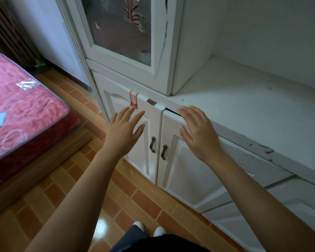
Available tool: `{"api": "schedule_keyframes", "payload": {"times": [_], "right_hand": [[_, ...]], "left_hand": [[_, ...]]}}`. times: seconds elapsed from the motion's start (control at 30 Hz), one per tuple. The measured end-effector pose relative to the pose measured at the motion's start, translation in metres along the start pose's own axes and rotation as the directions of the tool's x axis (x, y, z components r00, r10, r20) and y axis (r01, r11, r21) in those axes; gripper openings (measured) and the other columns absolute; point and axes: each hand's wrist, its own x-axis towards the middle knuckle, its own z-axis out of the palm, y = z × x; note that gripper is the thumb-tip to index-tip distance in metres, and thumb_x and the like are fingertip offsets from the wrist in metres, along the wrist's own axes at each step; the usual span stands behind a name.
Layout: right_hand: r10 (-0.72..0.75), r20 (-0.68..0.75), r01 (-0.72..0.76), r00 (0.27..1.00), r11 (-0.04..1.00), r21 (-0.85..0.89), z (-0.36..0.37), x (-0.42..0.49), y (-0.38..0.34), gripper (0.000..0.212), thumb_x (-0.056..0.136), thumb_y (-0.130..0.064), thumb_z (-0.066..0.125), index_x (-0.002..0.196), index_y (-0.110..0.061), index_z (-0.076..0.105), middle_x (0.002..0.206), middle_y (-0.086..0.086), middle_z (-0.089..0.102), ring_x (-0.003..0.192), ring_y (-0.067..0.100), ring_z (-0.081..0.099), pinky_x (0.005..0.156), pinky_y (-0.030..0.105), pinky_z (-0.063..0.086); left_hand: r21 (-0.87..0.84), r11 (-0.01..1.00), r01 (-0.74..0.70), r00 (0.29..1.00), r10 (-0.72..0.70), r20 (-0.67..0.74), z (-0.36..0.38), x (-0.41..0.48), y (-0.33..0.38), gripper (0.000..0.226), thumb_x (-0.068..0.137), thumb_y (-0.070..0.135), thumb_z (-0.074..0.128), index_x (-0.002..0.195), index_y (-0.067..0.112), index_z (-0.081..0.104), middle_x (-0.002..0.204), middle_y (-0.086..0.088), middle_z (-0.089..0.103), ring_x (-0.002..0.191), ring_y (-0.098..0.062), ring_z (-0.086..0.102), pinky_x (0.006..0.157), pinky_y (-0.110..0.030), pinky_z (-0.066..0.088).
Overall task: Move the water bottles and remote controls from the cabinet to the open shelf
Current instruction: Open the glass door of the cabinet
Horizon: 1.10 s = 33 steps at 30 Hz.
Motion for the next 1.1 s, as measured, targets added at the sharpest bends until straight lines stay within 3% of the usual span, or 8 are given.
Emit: {"api": "schedule_keyframes", "payload": {"times": [0.37, 0.67, 1.1], "right_hand": [[-0.061, -0.196, 0.044, 0.979, 0.995, -0.088, -0.057, 0.058, 0.003, 0.047, 0.090, -0.032, 0.031, 0.132, -0.012, 0.041, 0.135, 0.011, 0.050, 0.128, 0.027, 0.039, 0.108, 0.037, 0.029], [-0.136, -0.350, 0.086, 0.927, 0.984, -0.153, -0.119, 0.120, -0.012, 0.049, 0.091, -0.033, 0.029, 0.133, -0.011, 0.040, 0.136, 0.012, 0.049, 0.128, 0.029, 0.040, 0.108, 0.040, 0.031], [-0.283, -0.511, 0.142, 0.811, 0.944, -0.298, -0.193, 0.171, -0.051, 0.047, 0.090, -0.029, 0.035, 0.133, -0.008, 0.040, 0.135, 0.013, 0.050, 0.128, 0.028, 0.041, 0.105, 0.029, 0.023]], "left_hand": [[0.009, 0.997, -0.081, 0.967, 0.080, -0.243, -0.067, 0.076, 0.019, 0.049, 0.093, 0.039, 0.038, 0.139, 0.024, 0.030, 0.150, -0.009, 0.029, 0.140, -0.028, 0.020, 0.115, -0.045, 0.013], [0.028, 0.984, -0.178, 0.824, 0.164, -0.543, -0.157, 0.142, 0.042, 0.054, 0.092, 0.035, 0.043, 0.141, 0.021, 0.026, 0.150, -0.012, 0.027, 0.138, -0.031, 0.022, 0.113, -0.045, 0.016], [0.009, 0.952, -0.306, 0.715, 0.236, -0.658, -0.228, 0.182, 0.073, 0.062, 0.092, 0.046, 0.037, 0.143, 0.031, 0.007, 0.156, -0.009, 0.005, 0.142, -0.027, 0.008, 0.115, -0.041, 0.009]]}}
